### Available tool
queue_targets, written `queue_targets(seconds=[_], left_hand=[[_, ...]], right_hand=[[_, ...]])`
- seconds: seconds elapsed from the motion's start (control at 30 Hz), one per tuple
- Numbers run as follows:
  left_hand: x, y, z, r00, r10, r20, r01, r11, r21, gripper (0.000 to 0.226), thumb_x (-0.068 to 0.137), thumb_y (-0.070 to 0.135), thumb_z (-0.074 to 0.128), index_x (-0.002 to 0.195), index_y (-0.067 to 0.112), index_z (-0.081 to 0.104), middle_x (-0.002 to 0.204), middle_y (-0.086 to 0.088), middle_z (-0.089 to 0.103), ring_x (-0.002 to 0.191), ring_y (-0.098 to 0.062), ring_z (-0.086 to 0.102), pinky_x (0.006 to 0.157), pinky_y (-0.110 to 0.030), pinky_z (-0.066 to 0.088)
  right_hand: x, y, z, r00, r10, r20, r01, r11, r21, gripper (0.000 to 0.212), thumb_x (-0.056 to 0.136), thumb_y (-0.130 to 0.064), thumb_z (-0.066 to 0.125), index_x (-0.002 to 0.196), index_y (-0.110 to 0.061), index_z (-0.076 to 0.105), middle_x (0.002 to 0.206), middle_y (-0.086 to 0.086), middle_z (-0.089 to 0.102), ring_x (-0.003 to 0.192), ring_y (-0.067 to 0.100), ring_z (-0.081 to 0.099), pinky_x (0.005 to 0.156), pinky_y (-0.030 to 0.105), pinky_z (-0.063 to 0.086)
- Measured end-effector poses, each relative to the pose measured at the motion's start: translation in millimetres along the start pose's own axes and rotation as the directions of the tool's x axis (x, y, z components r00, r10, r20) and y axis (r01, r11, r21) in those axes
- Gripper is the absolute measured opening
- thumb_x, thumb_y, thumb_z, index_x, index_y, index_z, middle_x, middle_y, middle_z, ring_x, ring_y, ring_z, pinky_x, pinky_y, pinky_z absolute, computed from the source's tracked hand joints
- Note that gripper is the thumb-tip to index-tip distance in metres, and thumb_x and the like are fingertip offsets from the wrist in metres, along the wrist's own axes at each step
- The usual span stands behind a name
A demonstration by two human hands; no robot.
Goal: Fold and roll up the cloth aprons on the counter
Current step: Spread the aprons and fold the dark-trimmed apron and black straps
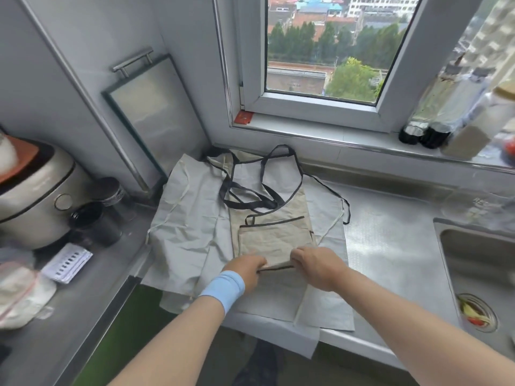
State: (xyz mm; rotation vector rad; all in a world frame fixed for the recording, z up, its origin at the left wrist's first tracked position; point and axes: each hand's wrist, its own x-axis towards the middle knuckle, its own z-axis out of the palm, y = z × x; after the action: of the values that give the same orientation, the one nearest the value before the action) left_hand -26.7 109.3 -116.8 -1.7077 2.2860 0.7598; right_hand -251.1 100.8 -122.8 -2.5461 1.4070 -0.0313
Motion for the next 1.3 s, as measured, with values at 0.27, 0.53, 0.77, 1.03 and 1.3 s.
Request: queue_targets(seconds=[0.27,0.53,0.77,1.03,1.3], left_hand=[[10,-4,-77,0.946,-0.020,0.324,0.054,0.994,-0.096,0.004,0.087,0.020,0.064,0.090,0.021,0.062,0.075,0.000,0.050,0.061,-0.016,0.045,0.055,-0.022,0.039],[61,-26,-116,0.999,-0.052,-0.012,0.050,0.990,-0.135,0.021,0.085,0.022,0.061,0.104,0.020,0.069,0.091,-0.001,0.065,0.085,-0.020,0.059,0.070,-0.022,0.043],[134,-58,-114,0.957,-0.173,-0.235,0.152,0.983,-0.104,0.022,0.091,0.025,0.052,0.109,0.029,0.063,0.112,-0.002,0.065,0.105,-0.027,0.060,0.085,-0.032,0.047],[216,-82,-122,0.984,-0.087,-0.155,0.082,0.996,-0.038,0.023,0.095,0.023,0.050,0.114,0.015,0.060,0.124,-0.008,0.055,0.116,-0.030,0.050,0.099,-0.039,0.042],[258,-98,-106,0.965,-0.084,-0.248,0.099,0.994,0.047,0.029,0.090,0.025,0.057,0.118,0.028,0.058,0.120,0.002,0.058,0.113,-0.024,0.049,0.097,-0.035,0.039]], right_hand=[[28,-4,-77,0.773,0.247,0.584,-0.306,0.952,0.002,0.011,0.069,-0.026,0.060,0.069,-0.017,0.053,0.065,-0.002,0.050,0.059,0.020,0.043,0.049,0.022,0.035],[87,36,-75,0.899,0.356,0.255,-0.395,0.910,0.122,0.007,0.075,-0.023,0.056,0.068,-0.021,0.054,0.068,-0.006,0.056,0.073,0.023,0.055,0.057,0.028,0.039],[160,63,-42,0.924,0.370,-0.091,-0.368,0.929,0.039,0.015,0.089,-0.034,0.057,0.093,-0.021,0.064,0.096,0.001,0.066,0.097,0.029,0.061,0.071,0.035,0.044],[212,112,-17,0.918,0.396,-0.033,-0.387,0.910,0.148,0.024,0.095,-0.033,0.054,0.110,-0.016,0.062,0.136,0.003,0.048,0.117,0.030,0.054,0.083,0.042,0.052],[250,123,1,0.889,0.458,0.013,-0.458,0.889,-0.019,0.031,0.089,-0.042,0.055,0.109,-0.019,0.059,0.112,0.002,0.056,0.110,0.026,0.054,0.079,0.039,0.049]])
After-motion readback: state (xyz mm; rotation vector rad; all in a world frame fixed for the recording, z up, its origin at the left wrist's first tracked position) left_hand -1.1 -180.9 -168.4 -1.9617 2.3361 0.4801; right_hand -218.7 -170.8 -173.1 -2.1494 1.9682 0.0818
